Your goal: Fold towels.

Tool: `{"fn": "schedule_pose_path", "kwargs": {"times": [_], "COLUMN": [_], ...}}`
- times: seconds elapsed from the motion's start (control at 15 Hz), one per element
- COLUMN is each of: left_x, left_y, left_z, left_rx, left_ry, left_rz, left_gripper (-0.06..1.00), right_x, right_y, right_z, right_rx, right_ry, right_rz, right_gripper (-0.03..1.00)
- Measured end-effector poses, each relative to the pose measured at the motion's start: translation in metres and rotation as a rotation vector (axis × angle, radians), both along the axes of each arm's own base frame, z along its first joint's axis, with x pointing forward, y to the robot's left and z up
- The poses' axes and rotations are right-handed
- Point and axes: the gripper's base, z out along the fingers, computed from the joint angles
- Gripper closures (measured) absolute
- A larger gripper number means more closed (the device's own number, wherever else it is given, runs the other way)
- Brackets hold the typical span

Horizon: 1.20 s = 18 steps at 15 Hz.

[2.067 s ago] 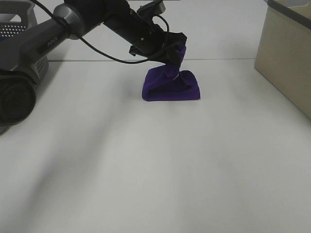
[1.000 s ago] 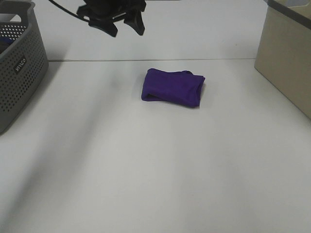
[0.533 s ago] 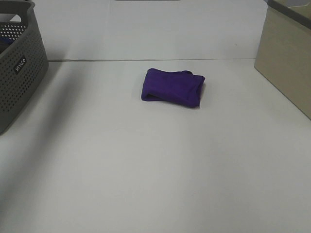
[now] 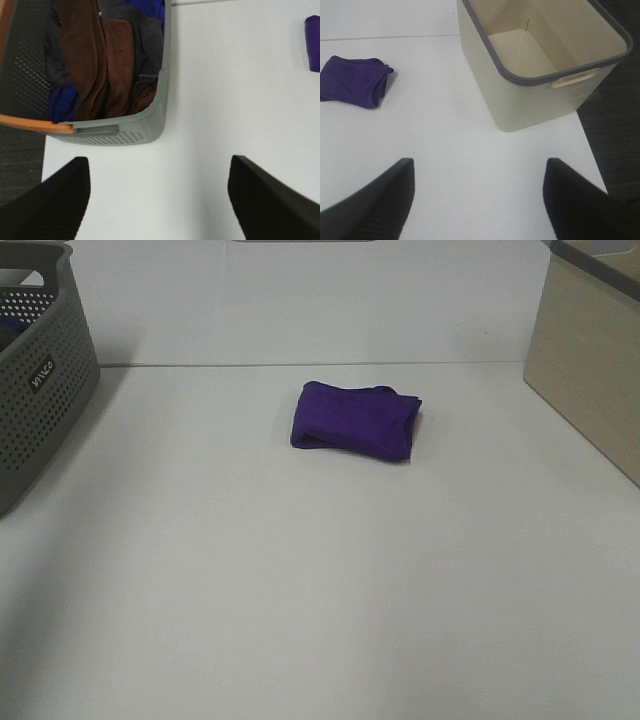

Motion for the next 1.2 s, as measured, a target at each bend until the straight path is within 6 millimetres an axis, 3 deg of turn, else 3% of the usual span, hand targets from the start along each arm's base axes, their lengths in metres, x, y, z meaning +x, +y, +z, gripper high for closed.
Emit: {"fn": "schedule_pose_path", "kwargs": {"times": [0.13, 0.2, 0.27, 0.4, 0.6, 0.73, 0.93, 1.2], "left_x": [-0.059, -0.097, -0.119, -0.149, -0.190, -0.194, -0.179, -0.170], "left_y": [0.005, 0.008, 0.009, 0.011, 0.013, 0.014, 0.011, 0.006], "left_z": [-0.013, -0.032, -0.046, -0.079, -0.116, -0.127, -0.151, -0.154], "left_rx": [0.038, 0.053, 0.053, 0.057, 0.058, 0.054, 0.029, -0.016], "left_ry": [-0.106, -0.168, -0.201, -0.223, -0.347, -0.302, -0.241, -0.300], "left_rz": [0.015, 0.022, 0.024, 0.032, 0.044, 0.053, 0.040, 0.022], "left_gripper": [0.24, 0.24, 0.24, 0.24, 0.24, 0.24, 0.24, 0.24], "right_x": [-0.049, -0.071, -0.082, -0.091, -0.084, -0.078, -0.064, -0.055], "right_y": [0.000, -0.001, 0.000, 0.000, 0.002, 0.005, 0.007, 0.006], "right_z": [-0.031, -0.058, -0.073, -0.099, -0.124, -0.134, -0.154, -0.156], "right_rx": [-0.048, -0.070, -0.087, -0.121, -0.131, -0.097, -0.066, -0.096], "right_ry": [-0.082, -0.118, -0.139, -0.149, -0.090, -0.056, -0.017, -0.085], "right_rz": [-0.035, -0.053, -0.053, -0.037, 0.006, 0.036, 0.059, 0.069], "right_gripper": [0.25, 0.25, 0.25, 0.25, 0.25, 0.25, 0.25, 0.25]}}
